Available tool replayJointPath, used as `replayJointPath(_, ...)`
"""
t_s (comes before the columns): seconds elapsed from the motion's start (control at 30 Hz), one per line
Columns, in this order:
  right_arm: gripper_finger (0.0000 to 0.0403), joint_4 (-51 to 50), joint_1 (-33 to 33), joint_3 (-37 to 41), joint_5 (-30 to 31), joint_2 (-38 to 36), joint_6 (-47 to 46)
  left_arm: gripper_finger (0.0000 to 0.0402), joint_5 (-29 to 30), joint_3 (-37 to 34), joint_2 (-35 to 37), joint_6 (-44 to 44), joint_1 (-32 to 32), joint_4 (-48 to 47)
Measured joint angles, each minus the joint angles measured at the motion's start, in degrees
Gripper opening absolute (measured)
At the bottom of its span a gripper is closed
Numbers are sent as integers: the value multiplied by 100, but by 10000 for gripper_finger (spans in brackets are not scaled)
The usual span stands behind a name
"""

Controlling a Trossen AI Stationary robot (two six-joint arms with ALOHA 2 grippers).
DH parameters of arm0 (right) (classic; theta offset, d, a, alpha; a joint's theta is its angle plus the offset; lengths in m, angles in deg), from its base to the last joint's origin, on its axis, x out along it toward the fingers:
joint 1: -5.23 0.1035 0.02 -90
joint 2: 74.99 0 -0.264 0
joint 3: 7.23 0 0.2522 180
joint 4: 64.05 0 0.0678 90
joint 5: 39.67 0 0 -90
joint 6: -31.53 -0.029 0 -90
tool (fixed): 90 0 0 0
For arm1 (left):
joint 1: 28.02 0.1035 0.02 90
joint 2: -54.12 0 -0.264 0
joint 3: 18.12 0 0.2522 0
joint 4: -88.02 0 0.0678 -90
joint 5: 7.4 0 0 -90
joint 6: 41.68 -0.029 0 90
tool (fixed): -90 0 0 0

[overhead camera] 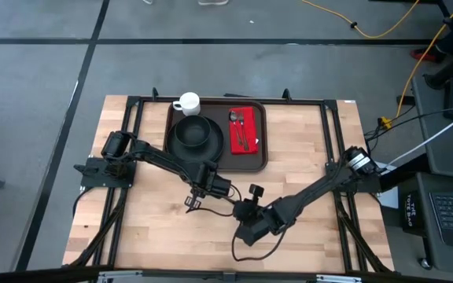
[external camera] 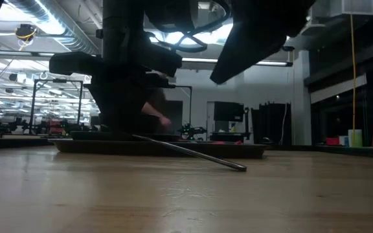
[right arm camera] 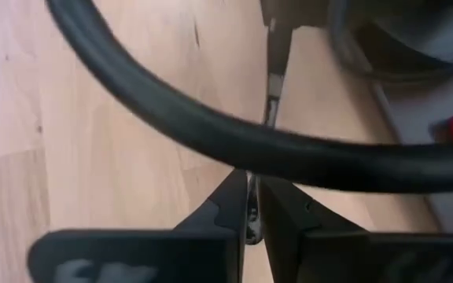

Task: Set up tray
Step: Put the silver knife on the red napkin to the right of the silver fork

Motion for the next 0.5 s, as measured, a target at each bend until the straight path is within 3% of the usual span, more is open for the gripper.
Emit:
replayJointPath(0.3, 38, 1360, -2, 1049, -34, -9, -1, 86, -9, 0, 2, 10, 0, -16)
replayJointPath(0.5, 38, 1826, -2, 1232, 103, -7, 460, 86, -14, 0, 2, 100, 0, -20)
